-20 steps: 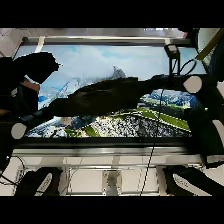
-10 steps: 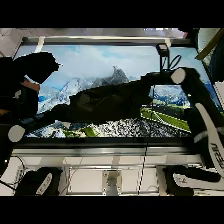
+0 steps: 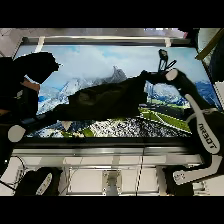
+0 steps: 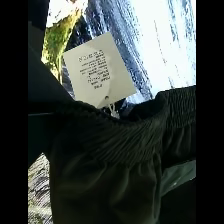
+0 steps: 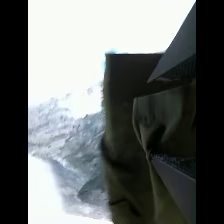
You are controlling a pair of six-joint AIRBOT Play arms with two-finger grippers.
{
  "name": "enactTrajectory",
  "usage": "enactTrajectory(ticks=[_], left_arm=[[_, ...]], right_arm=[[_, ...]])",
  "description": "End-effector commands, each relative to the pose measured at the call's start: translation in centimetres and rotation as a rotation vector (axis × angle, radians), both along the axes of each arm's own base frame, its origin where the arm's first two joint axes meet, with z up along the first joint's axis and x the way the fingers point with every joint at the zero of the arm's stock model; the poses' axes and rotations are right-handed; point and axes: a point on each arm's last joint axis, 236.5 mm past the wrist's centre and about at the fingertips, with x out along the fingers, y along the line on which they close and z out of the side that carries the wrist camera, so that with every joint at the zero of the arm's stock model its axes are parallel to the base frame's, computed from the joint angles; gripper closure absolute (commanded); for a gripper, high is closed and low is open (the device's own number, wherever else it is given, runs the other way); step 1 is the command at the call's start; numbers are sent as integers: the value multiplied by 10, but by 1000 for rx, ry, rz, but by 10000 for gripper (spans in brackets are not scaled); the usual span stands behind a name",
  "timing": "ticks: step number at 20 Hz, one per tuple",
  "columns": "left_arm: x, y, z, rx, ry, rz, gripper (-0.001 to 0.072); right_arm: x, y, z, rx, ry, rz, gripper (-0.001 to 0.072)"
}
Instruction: Fold the clothes and pants, and hang the long-sleeved shirts on hangers.
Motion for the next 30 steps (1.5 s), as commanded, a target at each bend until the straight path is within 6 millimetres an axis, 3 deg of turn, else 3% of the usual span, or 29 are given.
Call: enactTrajectory(ticks=[1,3,5,6,7,8,9,10,12,19,25,29,30], left_arm=[[0,0,0,4,-2,-1,684],[0,0,1,4,-2,-1,684],[0,0,0,4,-2,-1,684],[0,0,0,4,-2,-1,684],[0,0,0,4,-2,-1,684],[0,0,0,4,-2,-1,684],[0,1,0,4,-2,-1,684],[0,1,0,4,-2,-1,684],[0,0,0,4,-2,-1,684],[2,1,2,3,-12,0,684],[2,1,2,3,-12,0,684],[2,1,2,3,-12,0,684],[2,1,2,4,-13,0,684]], right_arm=[[-59,-69,37,-94,104,42,234],[-104,-101,53,-100,125,2,233],[-159,-106,36,-57,171,-41,231],[-185,-95,17,3,211,-53,229],[-209,-71,-2,116,253,-58,206],[-228,-33,-15,305,284,-59,132],[-239,-2,-18,475,294,-59,108],[-242,19,-21,636,294,-92,78],[-237,31,-32,799,281,-200,78],[-234,43,-104,740,417,-314,79],[-203,61,-127,718,469,-277,83],[-171,67,-125,687,430,-265,92],[-165,66,-124,689,424,-270,123]])
